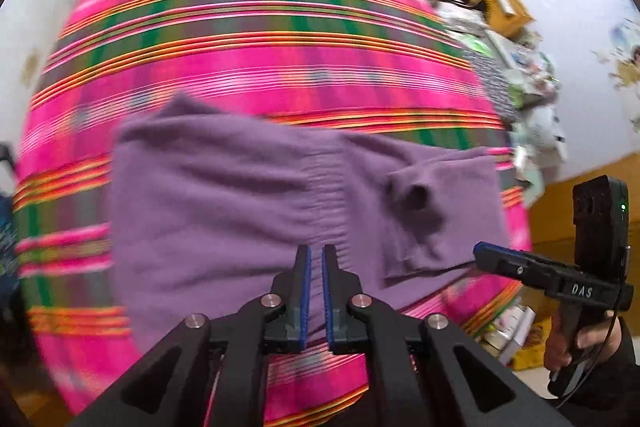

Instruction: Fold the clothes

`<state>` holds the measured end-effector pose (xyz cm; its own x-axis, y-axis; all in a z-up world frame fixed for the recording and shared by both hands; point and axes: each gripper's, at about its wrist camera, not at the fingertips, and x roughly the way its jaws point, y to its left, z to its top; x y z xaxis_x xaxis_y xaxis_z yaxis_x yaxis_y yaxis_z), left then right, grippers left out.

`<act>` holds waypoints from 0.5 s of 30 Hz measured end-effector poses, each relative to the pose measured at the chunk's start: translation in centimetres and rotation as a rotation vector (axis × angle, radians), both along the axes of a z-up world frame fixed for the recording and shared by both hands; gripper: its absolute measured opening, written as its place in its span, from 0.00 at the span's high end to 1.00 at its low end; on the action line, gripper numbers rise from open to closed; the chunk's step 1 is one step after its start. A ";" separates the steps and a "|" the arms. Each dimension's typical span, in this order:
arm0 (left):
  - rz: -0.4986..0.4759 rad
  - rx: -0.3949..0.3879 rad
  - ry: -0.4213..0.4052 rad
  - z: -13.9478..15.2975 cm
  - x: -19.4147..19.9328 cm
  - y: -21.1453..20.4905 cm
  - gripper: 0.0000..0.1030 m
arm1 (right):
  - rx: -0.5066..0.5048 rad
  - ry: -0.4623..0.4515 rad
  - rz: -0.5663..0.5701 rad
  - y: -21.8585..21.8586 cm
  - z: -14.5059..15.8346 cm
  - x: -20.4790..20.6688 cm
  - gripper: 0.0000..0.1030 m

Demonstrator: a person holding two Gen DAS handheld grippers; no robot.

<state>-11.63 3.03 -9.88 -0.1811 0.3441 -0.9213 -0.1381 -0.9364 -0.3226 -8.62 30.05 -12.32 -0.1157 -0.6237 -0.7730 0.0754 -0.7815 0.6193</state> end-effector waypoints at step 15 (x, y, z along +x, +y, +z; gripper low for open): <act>-0.146 0.101 0.045 -5.3 -0.6 10.2 0.89 | 0.091 -0.043 -0.043 7.9 1.1 -0.3 0.60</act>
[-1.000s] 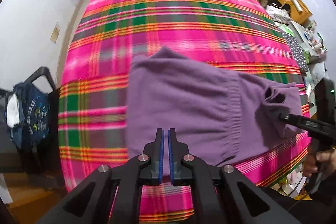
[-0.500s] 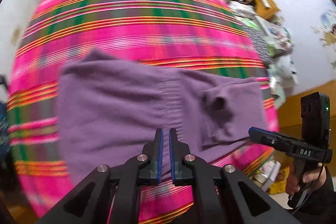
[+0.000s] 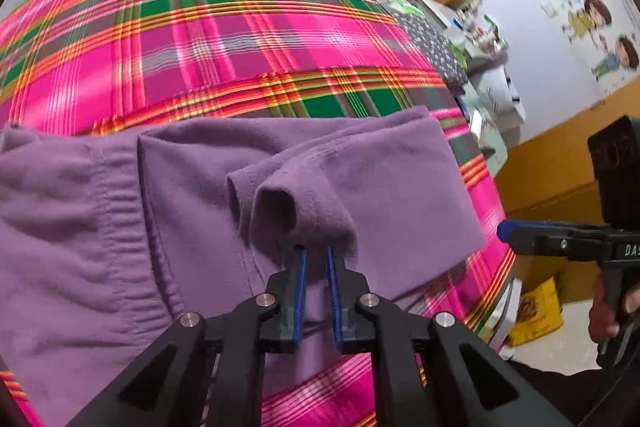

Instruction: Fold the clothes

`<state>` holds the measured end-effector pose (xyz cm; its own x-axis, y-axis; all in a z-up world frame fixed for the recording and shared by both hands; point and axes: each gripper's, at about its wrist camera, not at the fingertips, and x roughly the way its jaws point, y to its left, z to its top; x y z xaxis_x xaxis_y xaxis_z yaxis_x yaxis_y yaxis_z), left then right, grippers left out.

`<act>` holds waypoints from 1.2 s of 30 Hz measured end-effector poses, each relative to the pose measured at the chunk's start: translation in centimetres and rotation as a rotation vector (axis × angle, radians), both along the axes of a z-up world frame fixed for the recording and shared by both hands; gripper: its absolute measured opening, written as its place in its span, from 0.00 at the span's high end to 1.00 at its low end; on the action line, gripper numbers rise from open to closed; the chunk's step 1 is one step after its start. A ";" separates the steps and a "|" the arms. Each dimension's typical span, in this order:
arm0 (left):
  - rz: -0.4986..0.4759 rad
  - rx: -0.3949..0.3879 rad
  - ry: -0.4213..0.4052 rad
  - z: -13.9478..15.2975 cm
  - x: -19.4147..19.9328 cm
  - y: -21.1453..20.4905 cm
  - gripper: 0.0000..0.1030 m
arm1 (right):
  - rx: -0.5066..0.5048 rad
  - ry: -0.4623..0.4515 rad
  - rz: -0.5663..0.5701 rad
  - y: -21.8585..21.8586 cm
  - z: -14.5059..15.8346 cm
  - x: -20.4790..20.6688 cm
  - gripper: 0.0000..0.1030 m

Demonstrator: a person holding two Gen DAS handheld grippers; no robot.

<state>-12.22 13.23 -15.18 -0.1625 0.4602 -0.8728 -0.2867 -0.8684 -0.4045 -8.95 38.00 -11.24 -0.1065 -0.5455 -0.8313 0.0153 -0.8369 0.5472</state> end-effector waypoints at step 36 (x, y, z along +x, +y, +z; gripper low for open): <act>0.336 0.084 -0.082 1.8 -2.0 -5.3 0.83 | -0.081 -0.028 0.159 0.9 -1.3 -3.2 0.58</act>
